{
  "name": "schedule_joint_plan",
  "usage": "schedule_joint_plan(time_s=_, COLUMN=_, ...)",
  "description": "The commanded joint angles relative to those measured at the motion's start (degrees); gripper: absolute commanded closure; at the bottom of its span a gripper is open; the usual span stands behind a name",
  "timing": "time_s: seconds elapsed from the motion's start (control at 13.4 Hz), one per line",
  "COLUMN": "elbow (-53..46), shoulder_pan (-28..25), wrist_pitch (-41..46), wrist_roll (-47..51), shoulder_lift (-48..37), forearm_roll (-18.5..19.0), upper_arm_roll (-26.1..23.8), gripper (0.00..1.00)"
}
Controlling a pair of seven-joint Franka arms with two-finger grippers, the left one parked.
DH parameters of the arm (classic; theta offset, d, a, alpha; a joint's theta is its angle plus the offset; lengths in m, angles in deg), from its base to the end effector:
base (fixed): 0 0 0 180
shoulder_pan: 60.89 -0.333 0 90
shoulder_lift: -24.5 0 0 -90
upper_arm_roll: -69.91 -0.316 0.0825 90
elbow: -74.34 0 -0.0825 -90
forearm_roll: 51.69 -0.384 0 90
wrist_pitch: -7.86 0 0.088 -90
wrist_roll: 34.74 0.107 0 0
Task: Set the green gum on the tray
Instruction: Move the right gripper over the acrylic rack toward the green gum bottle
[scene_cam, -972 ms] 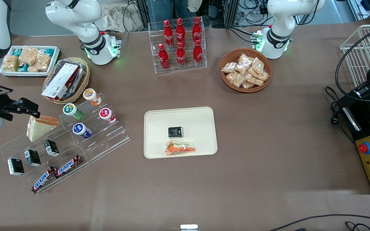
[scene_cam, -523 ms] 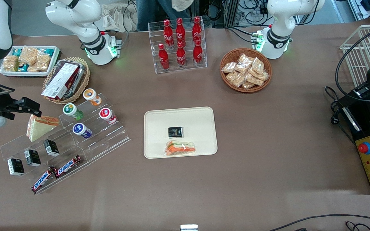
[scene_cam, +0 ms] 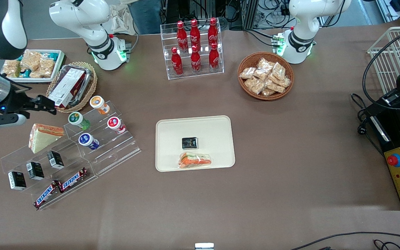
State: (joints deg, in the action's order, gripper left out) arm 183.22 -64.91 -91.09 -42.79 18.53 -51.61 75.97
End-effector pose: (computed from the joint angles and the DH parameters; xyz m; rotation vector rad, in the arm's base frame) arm 0.5220 -0.0207 0.5374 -3.1197 -0.1657 0.1072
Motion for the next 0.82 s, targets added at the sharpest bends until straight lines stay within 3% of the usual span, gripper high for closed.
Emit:
schedule_joint_plan(time_s=0.0, elbow=8.96, shoulder_pan=-0.29, wrist_pitch=-4.84, wrist_roll=-1.18, shoulder_lift=-4.75, forearm_roll=-0.34, upper_arm_roll=0.09, gripper=0.01)
schedule_joint_plan(time_s=0.37, elbow=15.38, shoulder_pan=-0.55, wrist_pitch=-11.25, wrist_roll=-1.18, shoulder_lift=-5.11, forearm_roll=2.21, upper_arm_roll=-0.08, gripper=0.01)
schedule_joint_plan(time_s=0.75, elbow=21.45, shoulder_pan=-0.64, wrist_pitch=-16.53, wrist_roll=-1.18, shoulder_lift=-4.93, forearm_roll=2.30, upper_arm_roll=-0.61, gripper=0.01)
